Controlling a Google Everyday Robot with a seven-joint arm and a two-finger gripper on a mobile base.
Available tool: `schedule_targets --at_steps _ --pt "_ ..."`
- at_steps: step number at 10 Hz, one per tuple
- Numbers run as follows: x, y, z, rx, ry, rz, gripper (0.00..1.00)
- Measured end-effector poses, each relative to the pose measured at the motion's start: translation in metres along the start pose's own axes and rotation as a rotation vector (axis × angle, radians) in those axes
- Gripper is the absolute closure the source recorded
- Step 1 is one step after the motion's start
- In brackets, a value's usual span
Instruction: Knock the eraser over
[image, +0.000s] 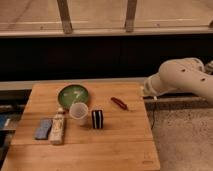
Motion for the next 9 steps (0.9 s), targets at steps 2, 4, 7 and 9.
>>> schedule_targets --at_steps 2,4,7,9 --pt "0.002 0.004 0.001 -0.017 0.018 -0.024 1.00" --pt "0.012 0.032 0.007 -0.047 0.056 -0.084 1.00" --pt "0.048 0.083 0.025 -0.069 0.143 -0.170 1.00" --pt "0.062 0.096 0.040 -0.093 0.185 -0.169 1.00"
